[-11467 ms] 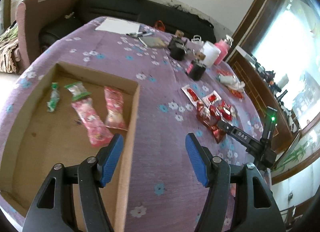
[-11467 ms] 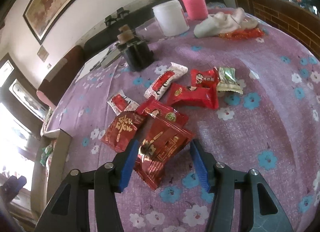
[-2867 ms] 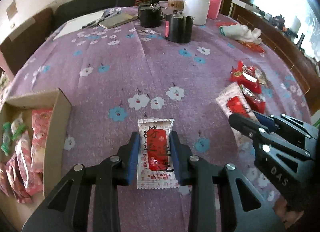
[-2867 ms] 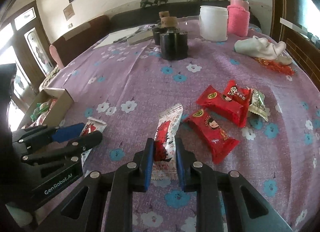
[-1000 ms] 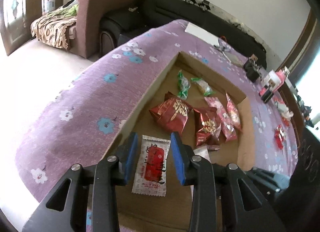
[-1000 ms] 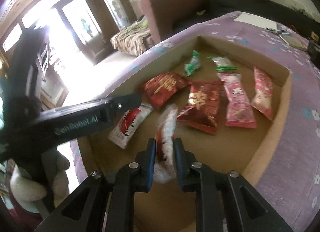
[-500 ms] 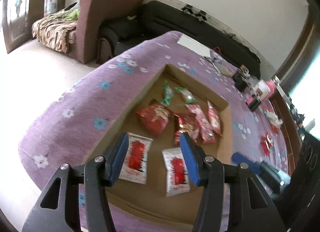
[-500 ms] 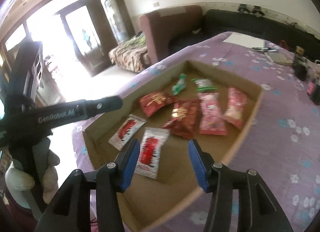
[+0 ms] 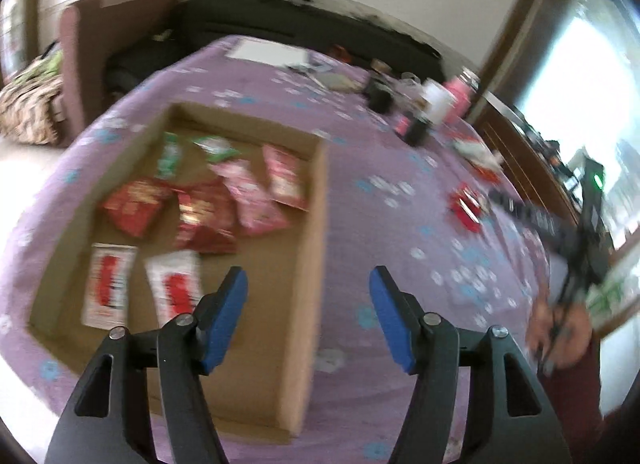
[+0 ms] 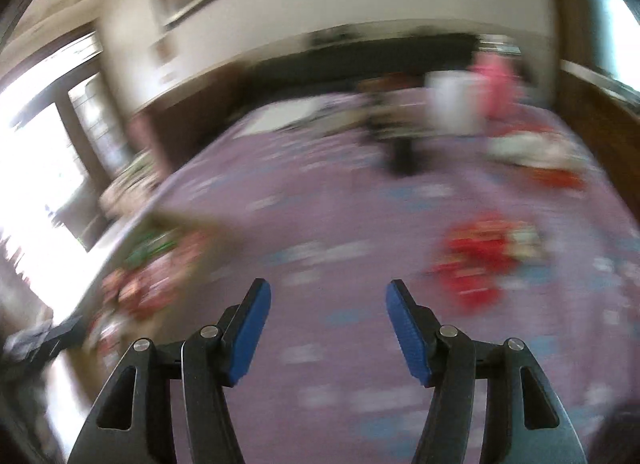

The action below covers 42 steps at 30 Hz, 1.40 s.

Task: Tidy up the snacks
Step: 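Grasp a red doll-print packet with the right gripper while the left grasps another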

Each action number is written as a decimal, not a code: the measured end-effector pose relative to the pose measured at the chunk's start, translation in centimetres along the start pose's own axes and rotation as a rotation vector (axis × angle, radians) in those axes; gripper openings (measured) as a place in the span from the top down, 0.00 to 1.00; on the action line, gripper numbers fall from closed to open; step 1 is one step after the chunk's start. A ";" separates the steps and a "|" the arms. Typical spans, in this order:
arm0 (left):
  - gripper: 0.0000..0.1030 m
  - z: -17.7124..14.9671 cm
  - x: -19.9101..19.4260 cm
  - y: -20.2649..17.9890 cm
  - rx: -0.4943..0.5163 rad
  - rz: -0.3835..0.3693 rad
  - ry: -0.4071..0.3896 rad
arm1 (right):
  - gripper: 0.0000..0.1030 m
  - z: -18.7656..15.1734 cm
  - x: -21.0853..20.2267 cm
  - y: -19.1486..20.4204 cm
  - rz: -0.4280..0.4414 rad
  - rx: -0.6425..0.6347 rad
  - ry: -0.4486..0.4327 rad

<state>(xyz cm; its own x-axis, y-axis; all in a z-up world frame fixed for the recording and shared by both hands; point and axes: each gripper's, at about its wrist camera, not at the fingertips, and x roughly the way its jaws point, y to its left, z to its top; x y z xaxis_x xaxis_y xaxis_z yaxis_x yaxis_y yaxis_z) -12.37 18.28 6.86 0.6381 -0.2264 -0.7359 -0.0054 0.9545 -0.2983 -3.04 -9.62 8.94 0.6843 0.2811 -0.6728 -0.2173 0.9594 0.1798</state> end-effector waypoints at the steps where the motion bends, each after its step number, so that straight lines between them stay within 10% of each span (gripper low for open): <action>1: 0.39 -0.2 0.5 -0.9 0.020 -0.018 0.017 | 0.39 0.4 -0.2 -2.1 -0.046 0.039 -0.014; 9: 0.39 -1.1 1.7 -3.8 0.103 -0.030 0.067 | 0.39 1.9 2.1 -14.4 -0.165 0.320 -0.003; 19: 0.39 -1.2 2.5 -3.4 0.087 -0.011 0.090 | 0.55 1.3 8.9 -11.7 -0.170 0.266 0.107; 23: 0.39 -1.3 3.3 -3.6 0.086 -0.023 0.107 | 0.75 0.2 8.9 -8.5 -0.065 0.192 0.167; 28: 0.39 -1.5 3.8 -4.2 0.109 -0.045 0.125 | 0.75 -1.1 7.6 -4.6 0.200 0.098 0.237; 33: 0.39 -1.5 3.6 -4.1 0.113 -0.051 0.119 | 0.44 2.0 4.5 -7.1 -0.032 0.119 0.028; 42: 0.39 -0.8 3.9 -4.8 0.115 -0.043 0.131 | 0.46 3.5 10.9 -9.8 -0.200 0.086 0.114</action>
<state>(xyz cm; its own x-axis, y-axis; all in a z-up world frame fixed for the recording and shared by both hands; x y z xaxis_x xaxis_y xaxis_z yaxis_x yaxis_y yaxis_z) -10.46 12.61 4.89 0.5300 -0.2833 -0.7993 0.1123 0.9577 -0.2650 8.96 -15.90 2.36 0.6239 0.0858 -0.7768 -0.0219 0.9955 0.0923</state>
